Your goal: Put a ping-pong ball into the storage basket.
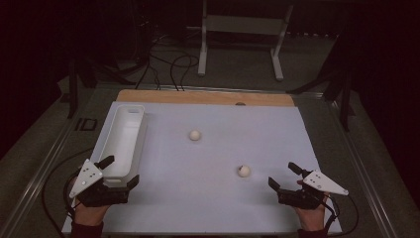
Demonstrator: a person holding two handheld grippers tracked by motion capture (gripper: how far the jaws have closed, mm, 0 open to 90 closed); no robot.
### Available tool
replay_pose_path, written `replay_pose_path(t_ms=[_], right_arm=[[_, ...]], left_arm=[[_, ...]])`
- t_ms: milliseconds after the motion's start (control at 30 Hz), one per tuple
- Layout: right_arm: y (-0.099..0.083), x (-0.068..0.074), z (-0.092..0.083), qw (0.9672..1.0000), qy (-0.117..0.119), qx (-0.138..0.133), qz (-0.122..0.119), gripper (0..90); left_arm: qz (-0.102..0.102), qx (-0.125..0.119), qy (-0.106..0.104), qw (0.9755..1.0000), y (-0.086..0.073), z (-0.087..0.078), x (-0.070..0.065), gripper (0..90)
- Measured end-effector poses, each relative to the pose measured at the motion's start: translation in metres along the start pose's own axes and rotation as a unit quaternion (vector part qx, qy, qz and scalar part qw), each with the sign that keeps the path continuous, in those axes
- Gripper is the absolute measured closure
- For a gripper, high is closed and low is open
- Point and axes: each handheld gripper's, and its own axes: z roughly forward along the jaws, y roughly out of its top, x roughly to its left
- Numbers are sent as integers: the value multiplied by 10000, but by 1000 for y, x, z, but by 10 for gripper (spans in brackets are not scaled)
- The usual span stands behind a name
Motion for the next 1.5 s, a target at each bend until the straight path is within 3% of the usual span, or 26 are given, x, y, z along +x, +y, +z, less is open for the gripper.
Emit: replay_pose_path(t_ms=[400, 600, 1500], right_arm=[[-1, -2, -1, 10000, -6, -11, 23, 80], [-1, -2, -1, 10000, -8, -23, 54, 80], [-2, -3, 0, 10000, 23, -2, 83, 80]], left_arm=[[131, -127, -115, 9998, 20, 6, -10, 0], [164, -45, -51, 9998, 28, 13, -11, 0], [224, 38, -241, 9995, 43, 34, -18, 0]])
